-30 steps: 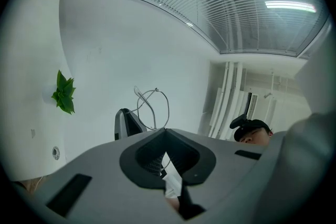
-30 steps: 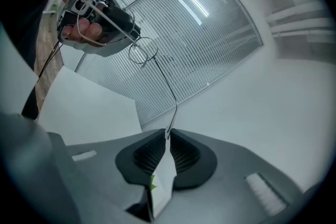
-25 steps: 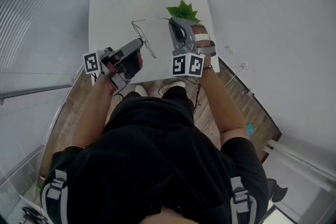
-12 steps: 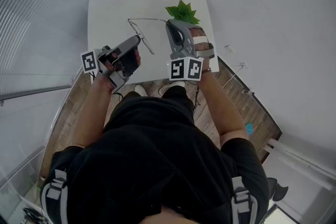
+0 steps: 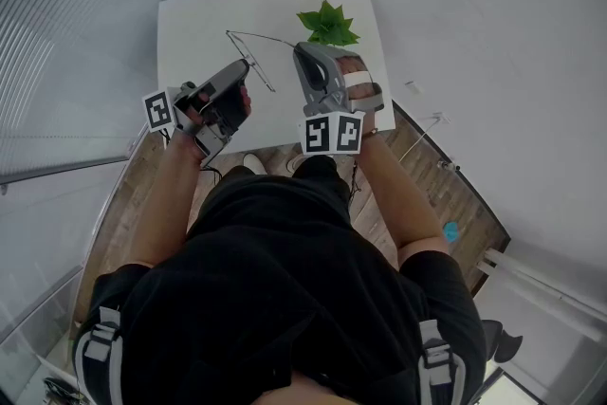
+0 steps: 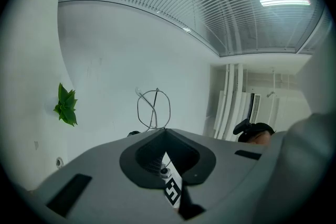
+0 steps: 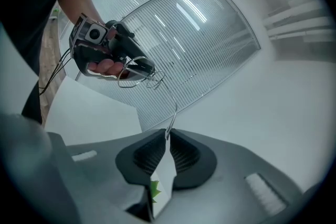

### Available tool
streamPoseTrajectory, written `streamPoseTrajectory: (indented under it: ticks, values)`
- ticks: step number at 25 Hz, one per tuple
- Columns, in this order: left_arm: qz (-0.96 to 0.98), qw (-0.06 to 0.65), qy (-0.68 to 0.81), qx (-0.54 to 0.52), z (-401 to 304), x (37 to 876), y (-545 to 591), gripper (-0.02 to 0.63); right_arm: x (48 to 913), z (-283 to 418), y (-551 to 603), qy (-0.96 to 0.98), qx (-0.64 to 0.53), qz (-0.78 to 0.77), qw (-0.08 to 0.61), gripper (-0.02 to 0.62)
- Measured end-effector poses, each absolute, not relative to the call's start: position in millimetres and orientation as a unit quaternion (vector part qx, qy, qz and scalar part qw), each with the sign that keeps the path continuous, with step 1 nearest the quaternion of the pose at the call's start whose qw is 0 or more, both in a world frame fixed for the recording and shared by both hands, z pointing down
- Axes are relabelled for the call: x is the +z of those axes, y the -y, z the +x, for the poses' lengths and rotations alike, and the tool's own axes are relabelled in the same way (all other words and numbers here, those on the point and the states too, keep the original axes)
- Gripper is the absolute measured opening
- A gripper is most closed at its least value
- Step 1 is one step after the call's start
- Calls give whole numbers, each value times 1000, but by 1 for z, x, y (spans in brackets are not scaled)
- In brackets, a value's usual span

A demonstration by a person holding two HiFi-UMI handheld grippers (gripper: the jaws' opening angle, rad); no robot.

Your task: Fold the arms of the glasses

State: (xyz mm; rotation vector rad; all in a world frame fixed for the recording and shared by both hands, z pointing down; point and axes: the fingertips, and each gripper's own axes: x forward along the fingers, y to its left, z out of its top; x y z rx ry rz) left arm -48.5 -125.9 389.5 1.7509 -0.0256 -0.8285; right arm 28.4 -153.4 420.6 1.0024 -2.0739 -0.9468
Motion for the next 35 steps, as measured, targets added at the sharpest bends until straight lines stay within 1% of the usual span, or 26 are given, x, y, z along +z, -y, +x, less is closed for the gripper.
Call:
streamPoseTrajectory:
  ticks: [20, 35]
  values:
    - [744, 559, 27, -366, -57, 384, 131, 9, 420, 0, 117, 813, -366, 344, 296, 38]
    - [744, 554, 25, -372, -59, 381, 132, 9, 425, -17, 98, 812, -408, 296, 292, 55]
